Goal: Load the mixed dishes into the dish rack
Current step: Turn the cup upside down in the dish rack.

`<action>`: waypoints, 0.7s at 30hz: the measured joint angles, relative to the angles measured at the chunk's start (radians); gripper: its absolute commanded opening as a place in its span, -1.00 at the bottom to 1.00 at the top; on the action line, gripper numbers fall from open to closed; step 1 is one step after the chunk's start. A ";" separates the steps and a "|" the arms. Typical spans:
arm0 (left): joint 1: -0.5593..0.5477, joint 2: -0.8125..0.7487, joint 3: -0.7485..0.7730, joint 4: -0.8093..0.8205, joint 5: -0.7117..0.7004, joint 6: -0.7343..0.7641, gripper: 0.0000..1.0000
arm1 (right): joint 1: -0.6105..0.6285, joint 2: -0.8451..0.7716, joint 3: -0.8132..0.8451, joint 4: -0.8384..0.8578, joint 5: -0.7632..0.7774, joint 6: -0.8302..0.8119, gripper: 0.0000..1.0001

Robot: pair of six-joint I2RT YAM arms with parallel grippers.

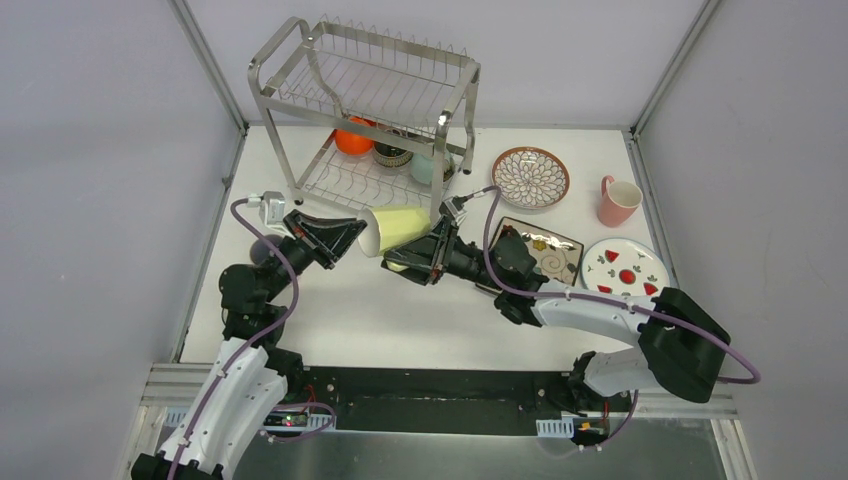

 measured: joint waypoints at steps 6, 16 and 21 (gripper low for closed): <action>0.000 -0.003 -0.018 0.036 -0.002 0.001 -1.00 | 0.002 0.018 0.013 0.036 -0.002 0.026 -0.71; 0.000 -0.033 -0.018 0.006 -0.007 -0.001 -0.15 | 0.013 0.013 -0.013 0.042 0.010 0.025 -1.00; 0.000 -0.066 0.017 -0.174 -0.028 0.035 0.33 | -0.002 -0.037 -0.056 -0.048 0.055 -0.022 -1.00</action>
